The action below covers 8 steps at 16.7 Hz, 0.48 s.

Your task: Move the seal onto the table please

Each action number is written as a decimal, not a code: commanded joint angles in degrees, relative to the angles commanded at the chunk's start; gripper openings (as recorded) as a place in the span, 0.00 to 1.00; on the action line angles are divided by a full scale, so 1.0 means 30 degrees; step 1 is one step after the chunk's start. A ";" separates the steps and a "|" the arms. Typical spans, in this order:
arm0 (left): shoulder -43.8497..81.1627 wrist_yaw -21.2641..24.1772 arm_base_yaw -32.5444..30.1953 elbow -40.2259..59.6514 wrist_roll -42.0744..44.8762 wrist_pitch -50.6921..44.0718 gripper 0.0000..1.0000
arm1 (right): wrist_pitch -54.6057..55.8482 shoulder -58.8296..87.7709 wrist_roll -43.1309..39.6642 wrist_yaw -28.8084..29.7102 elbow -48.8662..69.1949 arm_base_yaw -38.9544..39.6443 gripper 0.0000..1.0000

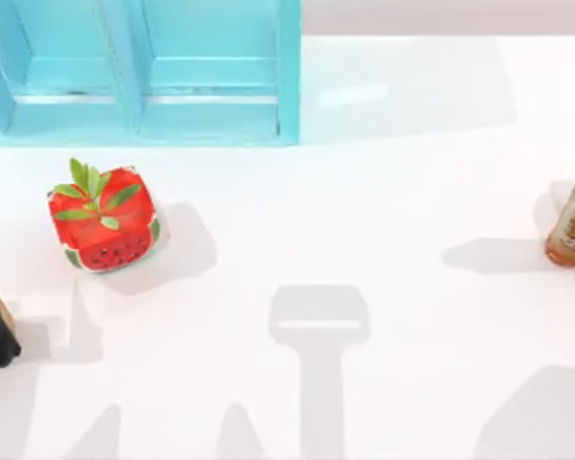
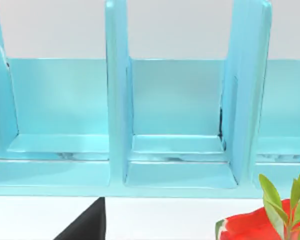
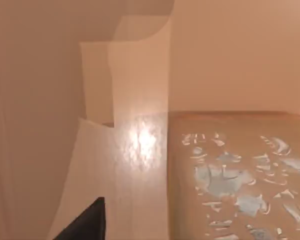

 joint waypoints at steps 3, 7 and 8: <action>0.0000 0.0000 0.0000 0.0000 0.0000 0.0000 1.00 | 0.0756 0.0283 -0.0007 0.0000 -0.0627 -0.0009 1.00; 0.0000 0.0000 0.0000 0.0000 0.0000 0.0000 1.00 | 0.0756 0.0283 -0.0007 0.0000 -0.0627 -0.0009 0.92; 0.0000 0.0000 0.0000 0.0000 0.0000 0.0000 1.00 | 0.0756 0.0283 -0.0007 0.0000 -0.0627 -0.0009 0.85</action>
